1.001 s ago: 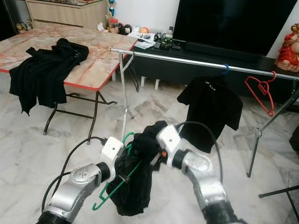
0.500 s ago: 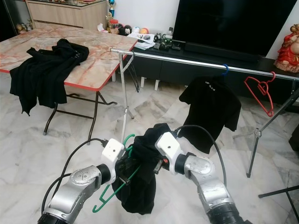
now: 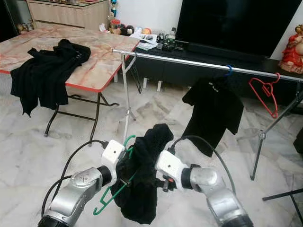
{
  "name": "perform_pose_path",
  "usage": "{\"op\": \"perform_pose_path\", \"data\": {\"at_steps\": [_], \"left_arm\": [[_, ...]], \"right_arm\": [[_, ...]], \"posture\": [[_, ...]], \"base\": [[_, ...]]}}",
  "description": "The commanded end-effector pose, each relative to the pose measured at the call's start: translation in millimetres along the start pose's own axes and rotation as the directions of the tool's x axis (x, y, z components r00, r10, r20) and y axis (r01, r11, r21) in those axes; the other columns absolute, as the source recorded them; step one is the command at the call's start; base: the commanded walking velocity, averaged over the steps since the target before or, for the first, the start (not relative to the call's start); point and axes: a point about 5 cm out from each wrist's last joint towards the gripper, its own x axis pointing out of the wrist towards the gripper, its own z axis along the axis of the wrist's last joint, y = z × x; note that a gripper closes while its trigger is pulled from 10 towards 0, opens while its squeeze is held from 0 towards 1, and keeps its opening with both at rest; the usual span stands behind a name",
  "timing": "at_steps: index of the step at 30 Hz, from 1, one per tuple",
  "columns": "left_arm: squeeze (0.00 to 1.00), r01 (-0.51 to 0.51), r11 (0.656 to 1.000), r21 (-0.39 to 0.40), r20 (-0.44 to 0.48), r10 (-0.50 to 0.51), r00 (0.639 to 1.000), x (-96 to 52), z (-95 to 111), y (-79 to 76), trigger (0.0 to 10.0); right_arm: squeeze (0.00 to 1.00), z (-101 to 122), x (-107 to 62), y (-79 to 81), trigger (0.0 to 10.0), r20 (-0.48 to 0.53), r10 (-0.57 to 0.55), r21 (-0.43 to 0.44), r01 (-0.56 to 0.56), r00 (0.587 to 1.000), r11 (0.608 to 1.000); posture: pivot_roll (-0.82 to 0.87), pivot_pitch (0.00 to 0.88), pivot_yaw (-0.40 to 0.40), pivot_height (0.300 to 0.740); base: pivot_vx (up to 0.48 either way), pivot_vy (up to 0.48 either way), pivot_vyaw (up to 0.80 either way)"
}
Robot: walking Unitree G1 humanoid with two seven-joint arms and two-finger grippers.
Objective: Hang hanger
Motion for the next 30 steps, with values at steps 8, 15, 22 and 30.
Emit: {"op": "perform_pose_path", "data": {"at_steps": [8, 15, 22, 30], "left_arm": [[0.0, 0.055, 0.993, 0.104, -0.044, -0.051, 0.998, 0.4, -2.5, -4.1, 10.0], [0.0, 0.259, 0.948, 0.187, -0.149, -0.233, 0.961, -7.3, -14.1, -16.4, 10.0], [0.0, 0.358, 0.906, 0.225, -0.201, -0.317, 0.927, -12.4, -17.2, -21.2, 10.0], [0.0, 0.401, 0.883, 0.245, -0.22, -0.352, 0.91, -14.1, -15.1, -21.7, 10.0]], "right_arm": [[1.0, 44.2, -49.8, -88.2, 10.0, 0.125, -0.528, 0.018, 0.531, 0.84, 0.847], [0.0, 69.3, -35.4, -74.5, 10.0, 0.216, -0.224, -0.151, 0.259, 0.95, 0.954], [0.62, 52.2, -26.2, -52.2, 10.0, 0.083, 0.111, -0.228, -0.09, 0.99, 0.97], [0.0, 20.0, -24.3, -41.3, 10.0, -0.14, 0.285, -0.228, -0.311, 0.948, 0.923]], "posture": [[0.15, 0.0, -0.109, 0.74], [0.15, 0.0, -0.103, 0.74], [0.16, 0.0, -0.107, 0.74], [0.17, 0.0, -0.108, 0.74]], "base": [[0.0, 0.0, 0.0], [0.0, 0.0, 0.0], [0.0, 0.0, 0.0], [0.0, 0.0, 0.0]]}}
